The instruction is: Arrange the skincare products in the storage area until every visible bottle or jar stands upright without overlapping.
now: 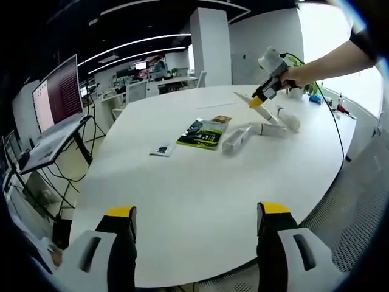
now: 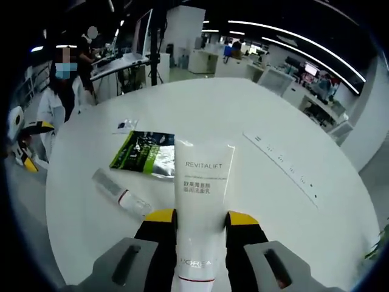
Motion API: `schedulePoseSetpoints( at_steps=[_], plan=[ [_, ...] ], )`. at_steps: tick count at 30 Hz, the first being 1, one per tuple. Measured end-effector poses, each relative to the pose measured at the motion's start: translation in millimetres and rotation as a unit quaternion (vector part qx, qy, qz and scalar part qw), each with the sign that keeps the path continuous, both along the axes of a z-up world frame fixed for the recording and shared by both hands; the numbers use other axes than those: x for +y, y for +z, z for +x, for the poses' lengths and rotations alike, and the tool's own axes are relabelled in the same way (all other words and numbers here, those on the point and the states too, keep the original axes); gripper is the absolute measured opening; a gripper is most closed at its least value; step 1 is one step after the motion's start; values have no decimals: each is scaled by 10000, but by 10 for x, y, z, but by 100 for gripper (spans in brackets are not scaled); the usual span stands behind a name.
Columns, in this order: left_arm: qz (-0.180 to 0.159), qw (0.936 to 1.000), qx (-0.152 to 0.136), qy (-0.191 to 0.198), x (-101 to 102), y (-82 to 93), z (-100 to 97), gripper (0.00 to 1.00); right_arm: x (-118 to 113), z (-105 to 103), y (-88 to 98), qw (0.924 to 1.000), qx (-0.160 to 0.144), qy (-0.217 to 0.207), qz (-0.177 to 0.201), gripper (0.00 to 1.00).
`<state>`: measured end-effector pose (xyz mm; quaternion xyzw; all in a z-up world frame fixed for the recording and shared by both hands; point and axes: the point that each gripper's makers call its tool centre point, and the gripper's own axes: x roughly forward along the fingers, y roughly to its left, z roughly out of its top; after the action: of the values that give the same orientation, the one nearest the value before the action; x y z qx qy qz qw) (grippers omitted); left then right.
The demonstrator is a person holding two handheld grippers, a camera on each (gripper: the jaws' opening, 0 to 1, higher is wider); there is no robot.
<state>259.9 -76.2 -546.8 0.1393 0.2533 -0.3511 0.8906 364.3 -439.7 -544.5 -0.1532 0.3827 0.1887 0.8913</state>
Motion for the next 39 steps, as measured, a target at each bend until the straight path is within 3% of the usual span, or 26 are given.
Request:
schedulePoseSetpoints(
  at_steps=[25,39],
  plan=[
    [-31,9999,-7,-105,-28,5,-8,73,174,-291,280,9979,-520,-254,308,21],
    [-16,9999,-9,-145,-42,15,-23,73,153,-446,390,9954,-799,-402,332,20]
  ],
)
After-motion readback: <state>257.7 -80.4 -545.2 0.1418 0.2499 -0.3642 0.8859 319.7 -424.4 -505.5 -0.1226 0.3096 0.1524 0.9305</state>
